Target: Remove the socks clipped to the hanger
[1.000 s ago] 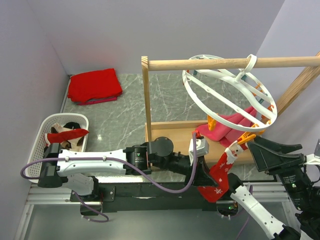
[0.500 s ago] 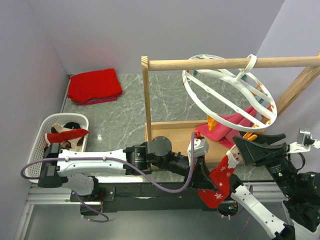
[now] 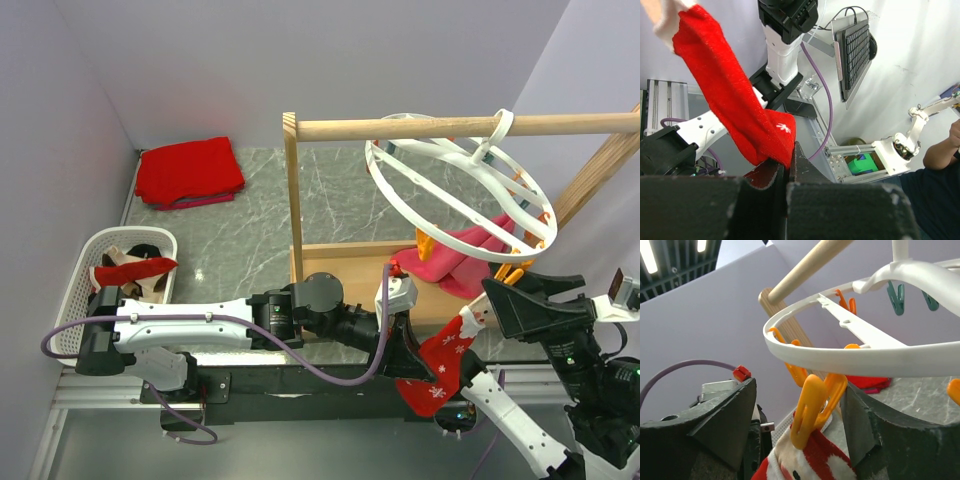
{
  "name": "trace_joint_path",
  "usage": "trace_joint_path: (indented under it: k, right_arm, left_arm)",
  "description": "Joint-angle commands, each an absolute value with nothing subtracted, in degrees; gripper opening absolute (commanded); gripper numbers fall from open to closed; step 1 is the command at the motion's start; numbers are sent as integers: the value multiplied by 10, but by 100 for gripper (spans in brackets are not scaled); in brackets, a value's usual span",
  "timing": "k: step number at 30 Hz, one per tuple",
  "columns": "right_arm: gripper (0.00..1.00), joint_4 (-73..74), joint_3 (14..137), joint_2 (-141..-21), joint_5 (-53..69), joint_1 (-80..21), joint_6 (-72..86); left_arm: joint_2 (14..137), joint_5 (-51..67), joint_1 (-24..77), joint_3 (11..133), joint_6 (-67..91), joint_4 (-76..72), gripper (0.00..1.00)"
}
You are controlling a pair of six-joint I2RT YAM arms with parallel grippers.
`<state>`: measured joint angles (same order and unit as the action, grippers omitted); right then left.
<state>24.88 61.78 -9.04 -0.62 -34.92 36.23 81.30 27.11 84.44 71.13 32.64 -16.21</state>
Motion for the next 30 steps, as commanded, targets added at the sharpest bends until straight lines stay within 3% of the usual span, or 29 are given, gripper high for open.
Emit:
trace_joint_path:
  k: [1, 13, 19, 30]
  right_arm:
    - [72, 221, 624, -78, -6, -353, 366]
    - [68, 224, 620, -63, -10, -355, 365]
    - [59, 233, 628, -64, -31, -356, 369]
    - [62, 224, 617, -55, -52, -360, 378]
  left_arm:
    - [804, 267, 844, 722, 323, -178, 1]
    - [808, 259, 843, 722, 321, -174, 1]
    - [809, 261, 843, 722, 321, -174, 1]
    - [809, 265, 843, 718, 321, -178, 1]
